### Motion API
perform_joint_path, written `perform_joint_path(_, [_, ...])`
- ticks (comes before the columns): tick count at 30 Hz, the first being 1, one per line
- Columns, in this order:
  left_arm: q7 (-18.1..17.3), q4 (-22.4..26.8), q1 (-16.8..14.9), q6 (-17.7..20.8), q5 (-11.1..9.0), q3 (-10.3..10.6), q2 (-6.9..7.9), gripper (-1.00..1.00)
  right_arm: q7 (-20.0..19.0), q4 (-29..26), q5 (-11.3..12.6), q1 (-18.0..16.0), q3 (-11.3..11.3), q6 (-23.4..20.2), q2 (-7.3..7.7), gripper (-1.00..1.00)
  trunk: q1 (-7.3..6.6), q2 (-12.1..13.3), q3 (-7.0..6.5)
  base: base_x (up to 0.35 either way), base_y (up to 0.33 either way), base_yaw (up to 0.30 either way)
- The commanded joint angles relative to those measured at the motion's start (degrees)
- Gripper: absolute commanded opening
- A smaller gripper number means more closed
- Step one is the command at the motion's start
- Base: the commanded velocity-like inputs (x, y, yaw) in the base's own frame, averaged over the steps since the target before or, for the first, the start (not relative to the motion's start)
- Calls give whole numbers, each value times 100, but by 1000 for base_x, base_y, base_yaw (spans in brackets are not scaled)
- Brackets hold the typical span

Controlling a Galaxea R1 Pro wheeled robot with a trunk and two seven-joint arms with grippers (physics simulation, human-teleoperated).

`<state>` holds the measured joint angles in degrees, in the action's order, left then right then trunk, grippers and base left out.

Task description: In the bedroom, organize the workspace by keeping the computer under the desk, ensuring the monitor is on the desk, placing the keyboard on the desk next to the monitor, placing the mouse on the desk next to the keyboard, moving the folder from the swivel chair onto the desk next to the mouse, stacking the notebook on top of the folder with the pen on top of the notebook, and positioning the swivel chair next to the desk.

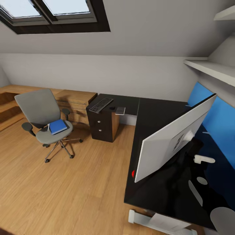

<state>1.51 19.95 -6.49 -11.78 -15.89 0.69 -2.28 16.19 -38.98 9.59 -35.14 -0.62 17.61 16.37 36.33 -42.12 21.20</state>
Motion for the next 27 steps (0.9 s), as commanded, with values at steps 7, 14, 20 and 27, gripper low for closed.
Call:
perform_joint_path(7, [16, 0, -2, -17, -20, 4, 3, 100, 7, 154, 124, -2, 28, 48, 7, -100, -1, -5, 7, -48, -40, 0])
perform_joint_path(14, [24, 7, -2, -17, -16, 6, 3, 100, 8, 154, 123, -2, 27, 49, 7, -100, -1, -5, 7, -3, -95, 0])
perform_joint_path(20, [32, 8, -2, -33, -12, 8, 4, 100, 11, 154, 123, -2, 27, 47, 8, -100, -1, -5, 7, 0, -103, 0])
perform_joint_path(27, [48, 8, -2, -43, -11, 9, 4, 100, 14, 154, 127, -2, 27, 47, 14, -100, -1, -5, 7, 0, -10, 0])
